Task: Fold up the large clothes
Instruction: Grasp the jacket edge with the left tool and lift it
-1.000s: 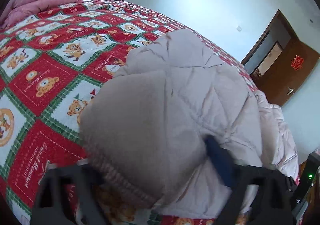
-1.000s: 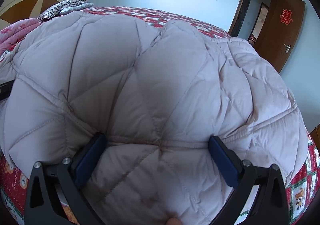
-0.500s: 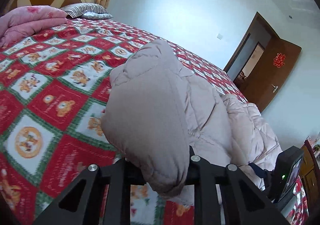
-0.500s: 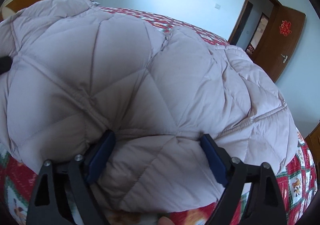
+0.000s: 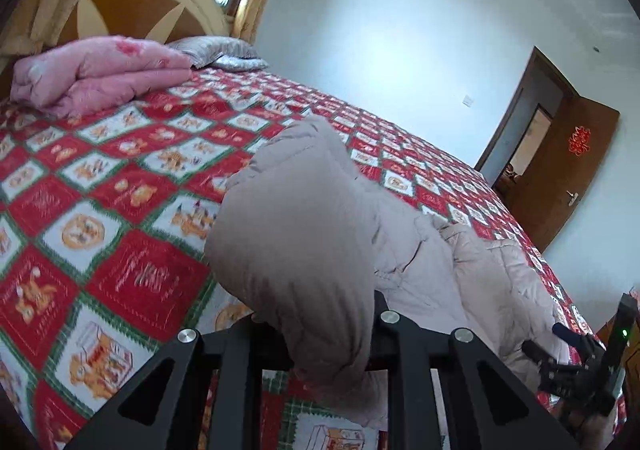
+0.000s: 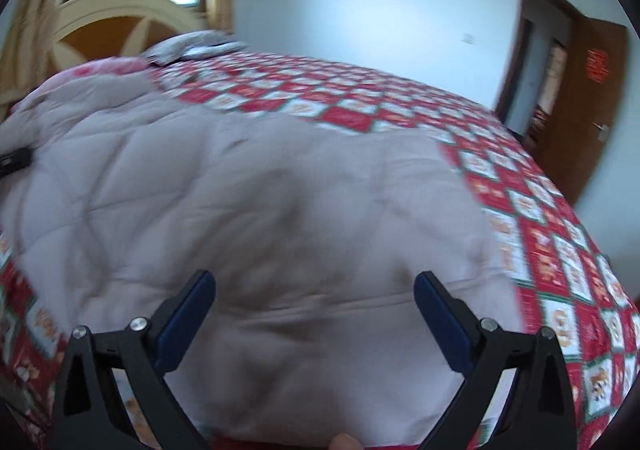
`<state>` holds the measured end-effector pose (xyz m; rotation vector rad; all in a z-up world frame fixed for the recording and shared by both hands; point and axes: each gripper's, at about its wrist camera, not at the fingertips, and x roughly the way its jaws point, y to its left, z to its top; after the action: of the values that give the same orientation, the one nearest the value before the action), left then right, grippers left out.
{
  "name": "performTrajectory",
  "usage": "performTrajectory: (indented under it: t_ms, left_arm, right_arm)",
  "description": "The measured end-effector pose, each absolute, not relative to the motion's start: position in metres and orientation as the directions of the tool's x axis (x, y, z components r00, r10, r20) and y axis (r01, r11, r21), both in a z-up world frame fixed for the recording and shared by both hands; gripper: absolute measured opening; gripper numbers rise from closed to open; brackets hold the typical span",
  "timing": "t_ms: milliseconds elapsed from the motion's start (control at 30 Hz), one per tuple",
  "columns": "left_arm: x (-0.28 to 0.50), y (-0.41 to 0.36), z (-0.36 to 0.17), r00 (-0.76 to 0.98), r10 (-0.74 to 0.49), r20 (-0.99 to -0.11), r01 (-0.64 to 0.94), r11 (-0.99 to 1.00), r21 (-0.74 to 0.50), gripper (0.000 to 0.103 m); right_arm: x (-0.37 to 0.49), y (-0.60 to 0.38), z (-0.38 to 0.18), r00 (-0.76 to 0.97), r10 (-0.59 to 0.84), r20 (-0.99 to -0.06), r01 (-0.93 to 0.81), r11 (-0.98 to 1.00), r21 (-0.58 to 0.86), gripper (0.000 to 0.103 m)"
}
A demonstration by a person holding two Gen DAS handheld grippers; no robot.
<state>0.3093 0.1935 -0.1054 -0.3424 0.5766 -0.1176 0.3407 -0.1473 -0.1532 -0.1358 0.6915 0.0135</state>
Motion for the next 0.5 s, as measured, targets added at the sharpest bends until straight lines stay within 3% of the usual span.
performTrajectory:
  t_ms: [67,267,500]
  left_arm:
    - [0.309,0.175,-0.088,0.846,-0.208,-0.491,0.051,0.948,-0.314,0.02]
    - [0.311,0.104,-0.039,0.866,-0.267,-0.423,0.207,0.961,-0.183,0.02]
    - [0.315,0.014,-0.026,0.822,-0.378,-0.426,0.377,0.922,-0.089,0.02]
  right_arm:
    - [0.349,-0.167,-0.157,0.745,-0.096,-0.66,0.009,0.991,-0.135,0.101]
    - [0.35,-0.212,-0.158,0.705,-0.091,-0.703,0.091,0.995,-0.037,0.101]
    - [0.336,-0.24,-0.158,0.707,-0.06,-0.704,0.111,0.993,0.027,0.099]
